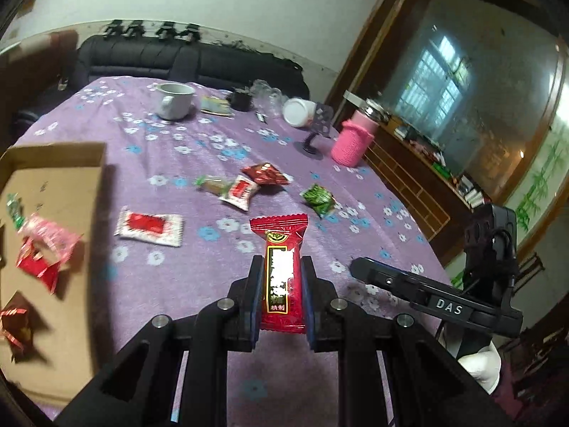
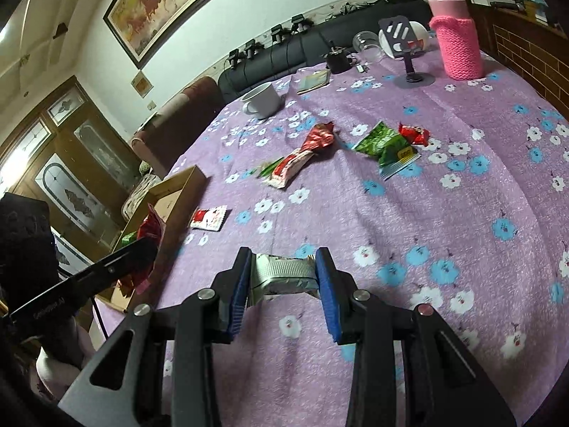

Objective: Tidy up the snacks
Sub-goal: 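Drop the red bar and white-green packet into the cardboard box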

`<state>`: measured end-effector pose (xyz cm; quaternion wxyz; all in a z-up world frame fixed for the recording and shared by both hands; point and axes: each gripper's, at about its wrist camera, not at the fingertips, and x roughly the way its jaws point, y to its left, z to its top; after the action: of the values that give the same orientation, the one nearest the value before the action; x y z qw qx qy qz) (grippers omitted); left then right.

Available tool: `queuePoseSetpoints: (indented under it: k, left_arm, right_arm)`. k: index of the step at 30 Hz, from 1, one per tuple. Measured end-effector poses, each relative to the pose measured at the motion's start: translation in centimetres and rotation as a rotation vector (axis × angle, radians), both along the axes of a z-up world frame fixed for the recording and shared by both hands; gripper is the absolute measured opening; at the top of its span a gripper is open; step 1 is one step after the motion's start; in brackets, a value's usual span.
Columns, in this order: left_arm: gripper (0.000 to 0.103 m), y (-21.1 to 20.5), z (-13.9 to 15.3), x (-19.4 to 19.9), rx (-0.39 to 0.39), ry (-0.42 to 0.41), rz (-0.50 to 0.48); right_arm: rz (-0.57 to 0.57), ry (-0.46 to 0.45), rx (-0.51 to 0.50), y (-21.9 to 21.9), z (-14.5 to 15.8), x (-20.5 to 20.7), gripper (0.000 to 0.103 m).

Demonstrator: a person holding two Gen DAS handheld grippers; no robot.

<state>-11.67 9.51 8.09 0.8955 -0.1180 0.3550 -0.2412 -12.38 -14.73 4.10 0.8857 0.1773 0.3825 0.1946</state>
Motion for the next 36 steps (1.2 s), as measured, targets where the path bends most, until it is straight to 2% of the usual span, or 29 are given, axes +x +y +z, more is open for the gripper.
queuePoseSetpoints:
  k: [5, 9, 16, 22, 27, 31, 36]
  left_arm:
    - [0.018, 3.0, -0.1, -1.1, -0.027, -0.007, 0.062]
    - [0.018, 6.7, 0.7, -1.9, -0.036, -0.025, 0.150]
    - [0.018, 14.6, 2.8, -2.0, 0.025, -0.048, 0.316]
    - [0.018, 19.7, 2.5, 3.7, 0.070, 0.045, 0.364]
    - [0.018, 21.1, 0.9, 8.1, 0.104, 0.113, 0.350]
    - [0.019, 22.5, -0.9, 10.2, 0.082, 0.172, 0.360]
    - [0.021, 24.2, -2.9, 11.3, 0.002, 0.250, 0.400]
  right_arm:
    - [0.048, -0.008, -0.024, 2.1, 0.5, -0.2, 0.038]
    - [0.131, -0.021, -0.042, 5.2, 1.6, 0.4, 0.038]
    - [0.320, -0.048, -0.056, 13.2, 3.9, 2.4, 0.039]
    - [0.480, -0.040, -0.095, 22.1, 3.7, 4.5, 0.039]
    - [0.519, -0.024, -0.165, 27.7, 2.1, 7.6, 0.039]
    - [0.493, 0.021, -0.202, 30.0, 0.5, 11.1, 0.039]
    - [0.471, 0.043, -0.221, 31.2, -0.6, 13.6, 0.041]
